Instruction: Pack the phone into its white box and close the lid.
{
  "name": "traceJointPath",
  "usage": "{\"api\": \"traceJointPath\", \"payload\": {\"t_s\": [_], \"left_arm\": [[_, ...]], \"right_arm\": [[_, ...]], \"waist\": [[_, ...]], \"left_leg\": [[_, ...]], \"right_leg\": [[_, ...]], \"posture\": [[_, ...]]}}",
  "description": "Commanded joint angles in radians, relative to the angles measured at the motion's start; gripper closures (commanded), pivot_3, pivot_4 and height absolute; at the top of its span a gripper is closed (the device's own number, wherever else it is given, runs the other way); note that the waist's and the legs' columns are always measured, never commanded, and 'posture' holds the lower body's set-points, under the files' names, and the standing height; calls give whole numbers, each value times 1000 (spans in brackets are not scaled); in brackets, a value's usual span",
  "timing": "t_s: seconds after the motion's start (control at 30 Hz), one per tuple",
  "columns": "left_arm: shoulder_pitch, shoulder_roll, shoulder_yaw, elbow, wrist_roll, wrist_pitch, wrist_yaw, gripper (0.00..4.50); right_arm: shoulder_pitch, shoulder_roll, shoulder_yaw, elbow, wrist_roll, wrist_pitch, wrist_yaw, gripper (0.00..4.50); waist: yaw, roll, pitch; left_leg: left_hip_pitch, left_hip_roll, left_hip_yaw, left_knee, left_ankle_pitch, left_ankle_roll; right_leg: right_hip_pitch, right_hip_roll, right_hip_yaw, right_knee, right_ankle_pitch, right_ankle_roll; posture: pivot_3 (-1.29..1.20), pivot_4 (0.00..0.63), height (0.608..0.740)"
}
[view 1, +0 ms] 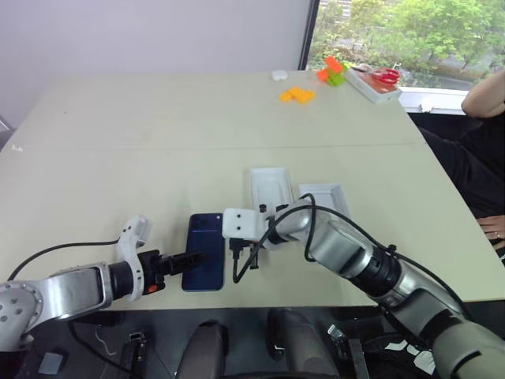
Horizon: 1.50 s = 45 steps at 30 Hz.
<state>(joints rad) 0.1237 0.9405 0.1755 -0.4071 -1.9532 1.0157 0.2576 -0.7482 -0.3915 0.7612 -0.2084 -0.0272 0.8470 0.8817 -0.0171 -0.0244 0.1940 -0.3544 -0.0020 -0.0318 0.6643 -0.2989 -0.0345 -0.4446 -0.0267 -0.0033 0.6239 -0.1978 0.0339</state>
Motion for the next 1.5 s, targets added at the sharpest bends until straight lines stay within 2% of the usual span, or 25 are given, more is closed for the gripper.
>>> {"api": "traceJointPath", "payload": {"t_s": [0.03, 0.3, 0.6, 0.97, 1.07, 1.23, 1.5], "left_arm": [[-3, -12, -51, -25, -19, -19, 0, 0], [-20, -55, -80, -29, -19, -72, 18, 0], [-60, -153, -70, -52, -19, -120, 18, 0], [-56, -130, -57, -17, -19, -119, 61, 0], [-52, -123, -51, -6, -19, -117, 59, 867], [-50, -121, -38, -2, -19, -120, 56, 3365], [-33, -134, -17, 1, -19, -123, 43, 3365]], "right_arm": [[-13, 39, 2, 2, 7, 5, 9, 4464], [-4, 70, -22, 22, 23, 37, 12, 4464], [5, 91, -48, 40, 33, 61, 17, 4464], [9, 96, -57, 42, 28, 74, 1, 4464], [8, 96, -59, 44, 26, 73, -3, 4500], [5, 94, -60, 48, 23, 70, -6, 4500], [-5, 87, -59, 55, 8, 50, -17, 4500]], "waist": [[1, 0, 0], [5, 2, -1], [-2, 0, -1], [-2, 0, -1], [-2, 0, -1], [-2, 0, -1], [-1, 0, -1]], "left_leg": [[0, 0, 0, 0, 0, 0], [0, 0, 0, 0, 0, 0], [-1, 0, -1, 0, 0, 0], [-1, 0, -1, -1, 0, 0], [-1, 0, -1, -1, 0, 0], [-1, 0, -1, -1, 0, 0], [-2, 0, -1, -1, 0, 0]], "right_leg": [[0, 0, 0, 0, 0, 0], [2, -1, 0, -3, 0, 0], [1, 0, -1, -4, 0, 0], [1, 0, -1, -5, 0, 0], [1, 0, -1, -5, 0, 0], [1, 0, -1, -5, 0, 0], [1, 0, -1, -6, 0, 0]], "posture": [[0, 150, 740], [0, 150, 740], [0, 150, 740], [0, 150, 740], [0, 150, 740], [0, 150, 740], [0, 150, 740]]}}
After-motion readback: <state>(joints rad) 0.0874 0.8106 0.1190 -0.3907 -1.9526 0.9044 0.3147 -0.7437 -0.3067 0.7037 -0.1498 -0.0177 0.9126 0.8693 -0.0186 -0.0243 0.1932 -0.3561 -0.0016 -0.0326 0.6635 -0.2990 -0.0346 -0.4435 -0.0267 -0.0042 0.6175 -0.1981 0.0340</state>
